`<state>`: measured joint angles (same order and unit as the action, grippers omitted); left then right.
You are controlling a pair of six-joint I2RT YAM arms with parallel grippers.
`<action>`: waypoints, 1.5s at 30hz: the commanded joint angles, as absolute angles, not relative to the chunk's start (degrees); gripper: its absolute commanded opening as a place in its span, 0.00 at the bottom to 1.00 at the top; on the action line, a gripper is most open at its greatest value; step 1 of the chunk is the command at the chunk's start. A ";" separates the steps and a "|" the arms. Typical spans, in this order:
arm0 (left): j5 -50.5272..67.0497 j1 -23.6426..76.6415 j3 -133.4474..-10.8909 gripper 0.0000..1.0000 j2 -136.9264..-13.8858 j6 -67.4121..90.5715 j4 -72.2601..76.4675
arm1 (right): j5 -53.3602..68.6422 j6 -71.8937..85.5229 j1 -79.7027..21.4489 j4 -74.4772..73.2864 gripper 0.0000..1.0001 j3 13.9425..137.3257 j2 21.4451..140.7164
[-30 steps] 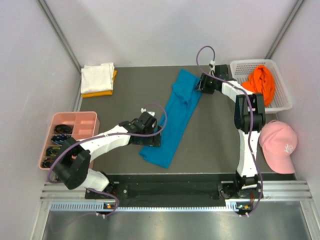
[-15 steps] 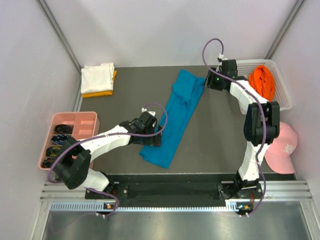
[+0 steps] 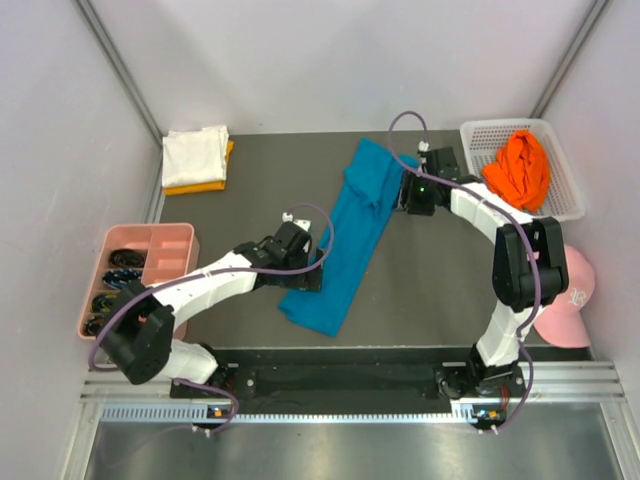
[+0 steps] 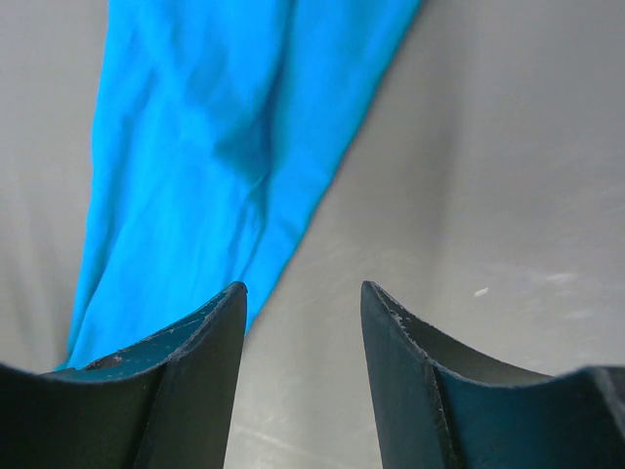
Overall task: Fold and stack the t-shirts
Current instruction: Rotate the tshirt 90 degrees
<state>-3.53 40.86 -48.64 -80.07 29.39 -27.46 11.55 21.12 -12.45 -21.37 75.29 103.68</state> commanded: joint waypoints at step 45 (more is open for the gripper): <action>-8.53 40.87 -48.95 0.99 -74.27 32.17 -26.72 | 3.61 58.86 -40.24 -4.23 0.50 29.01 71.10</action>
<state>-7.60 40.86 -46.61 -74.43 31.83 -28.64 7.97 49.84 -36.32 -11.07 31.31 72.84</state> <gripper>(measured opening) 0.990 0.505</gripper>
